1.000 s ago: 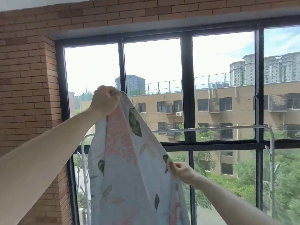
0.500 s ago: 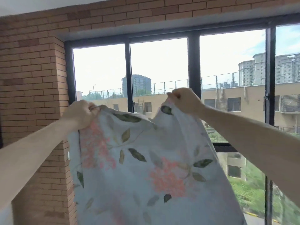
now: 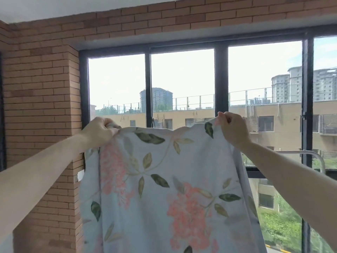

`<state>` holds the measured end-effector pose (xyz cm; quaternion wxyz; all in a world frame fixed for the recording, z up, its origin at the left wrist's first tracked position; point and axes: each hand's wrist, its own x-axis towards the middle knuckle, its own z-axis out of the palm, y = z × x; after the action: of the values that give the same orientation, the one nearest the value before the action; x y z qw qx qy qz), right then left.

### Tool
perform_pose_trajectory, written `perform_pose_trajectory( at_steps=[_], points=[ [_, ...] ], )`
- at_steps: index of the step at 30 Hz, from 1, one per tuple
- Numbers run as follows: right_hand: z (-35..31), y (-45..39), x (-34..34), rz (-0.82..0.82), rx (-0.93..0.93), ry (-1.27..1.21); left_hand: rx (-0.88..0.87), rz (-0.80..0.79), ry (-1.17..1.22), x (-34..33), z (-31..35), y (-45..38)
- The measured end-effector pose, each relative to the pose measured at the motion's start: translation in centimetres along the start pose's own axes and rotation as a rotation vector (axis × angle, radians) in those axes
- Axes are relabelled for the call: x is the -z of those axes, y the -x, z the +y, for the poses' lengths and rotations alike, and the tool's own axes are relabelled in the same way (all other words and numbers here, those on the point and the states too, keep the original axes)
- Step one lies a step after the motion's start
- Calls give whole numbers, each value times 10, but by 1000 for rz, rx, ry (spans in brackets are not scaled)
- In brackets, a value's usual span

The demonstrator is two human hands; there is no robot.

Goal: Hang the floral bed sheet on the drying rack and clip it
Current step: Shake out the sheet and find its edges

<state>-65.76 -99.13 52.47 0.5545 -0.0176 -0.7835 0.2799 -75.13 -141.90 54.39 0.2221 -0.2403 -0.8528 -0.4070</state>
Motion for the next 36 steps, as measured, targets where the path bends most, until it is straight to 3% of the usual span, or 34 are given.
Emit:
perform_pose_trajectory(
  at_steps=[5, 8, 10, 13, 16, 20, 23, 27, 30, 33, 36],
  points=[
    [9, 8, -7, -77, -23, 7, -8, -306, -19, -25, 43, 11],
    [11, 11, -11, -83, -66, 6, -119, -531, -255, -48, 65, 22],
    [16, 11, -13, -67, -88, 11, -193, -589, -423, -64, 64, 20],
    [35, 7, -2, -14, -129, 56, -159, -539, -379, -57, 41, 7],
    [58, 6, 13, -12, -149, 133, -65, -367, -214, -35, 23, -2],
    [76, 11, 7, -125, -207, 183, -35, -15, 12, -35, 35, -9],
    [58, 31, -4, -303, -258, 193, -43, 96, 110, -40, 50, -14],
    [5, 85, -46, -753, -169, 13, -112, 43, 130, -53, 76, -12],
    [3, 124, -88, -965, -201, -31, -133, -6, 141, -67, 88, -8],
    [21, 139, -103, -858, -315, -120, -165, -106, 97, -69, 84, -4],
    [33, 126, -87, -684, -431, -242, -151, -259, -126, -55, 67, 5]
  ],
)
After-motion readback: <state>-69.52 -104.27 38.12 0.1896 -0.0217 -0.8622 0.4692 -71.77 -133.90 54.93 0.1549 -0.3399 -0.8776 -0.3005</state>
